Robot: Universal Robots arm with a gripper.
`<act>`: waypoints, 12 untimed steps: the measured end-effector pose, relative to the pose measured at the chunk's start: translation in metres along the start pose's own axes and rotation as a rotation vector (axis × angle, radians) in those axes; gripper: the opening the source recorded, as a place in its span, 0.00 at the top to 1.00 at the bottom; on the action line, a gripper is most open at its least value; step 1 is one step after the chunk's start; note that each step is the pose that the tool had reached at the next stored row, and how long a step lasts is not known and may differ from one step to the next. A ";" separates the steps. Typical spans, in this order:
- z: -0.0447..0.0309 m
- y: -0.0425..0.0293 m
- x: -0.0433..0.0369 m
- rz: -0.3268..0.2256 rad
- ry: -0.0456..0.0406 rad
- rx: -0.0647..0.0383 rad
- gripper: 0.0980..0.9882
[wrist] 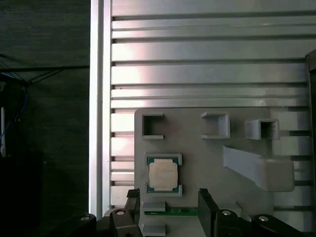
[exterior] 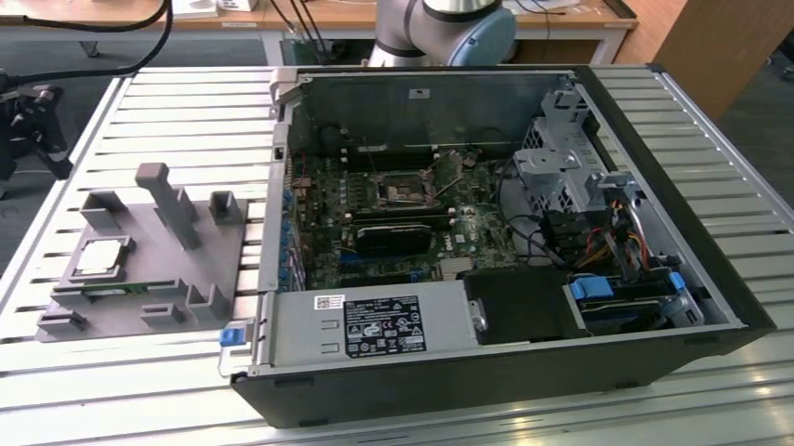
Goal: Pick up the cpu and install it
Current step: 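Pick up the cpu and move it towards the insertion slot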
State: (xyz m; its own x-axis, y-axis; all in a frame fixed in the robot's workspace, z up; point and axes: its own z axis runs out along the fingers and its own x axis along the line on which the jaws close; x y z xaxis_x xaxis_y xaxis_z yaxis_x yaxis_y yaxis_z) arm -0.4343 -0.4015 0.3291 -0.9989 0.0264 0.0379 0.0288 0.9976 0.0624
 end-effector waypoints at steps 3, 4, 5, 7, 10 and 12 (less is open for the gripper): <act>0.0026 -0.0002 0.0006 0.000 -0.0022 -0.001 0.45; 0.0032 -0.0002 0.0006 -0.001 -0.0022 -0.001 0.45; 0.0037 -0.0003 0.0006 -0.001 -0.0021 -0.001 0.45; 0.0047 -0.0003 0.0006 -0.001 -0.0023 -0.001 0.45; 0.0062 -0.0004 0.0006 -0.001 -0.0022 -0.002 0.45; 0.0071 -0.0004 0.0005 -0.001 -0.0022 -0.001 0.45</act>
State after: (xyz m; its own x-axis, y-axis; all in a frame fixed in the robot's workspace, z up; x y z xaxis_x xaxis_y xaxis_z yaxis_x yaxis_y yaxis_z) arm -0.4351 -0.4015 0.3221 -0.9990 0.0260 0.0356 0.0283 0.9976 0.0639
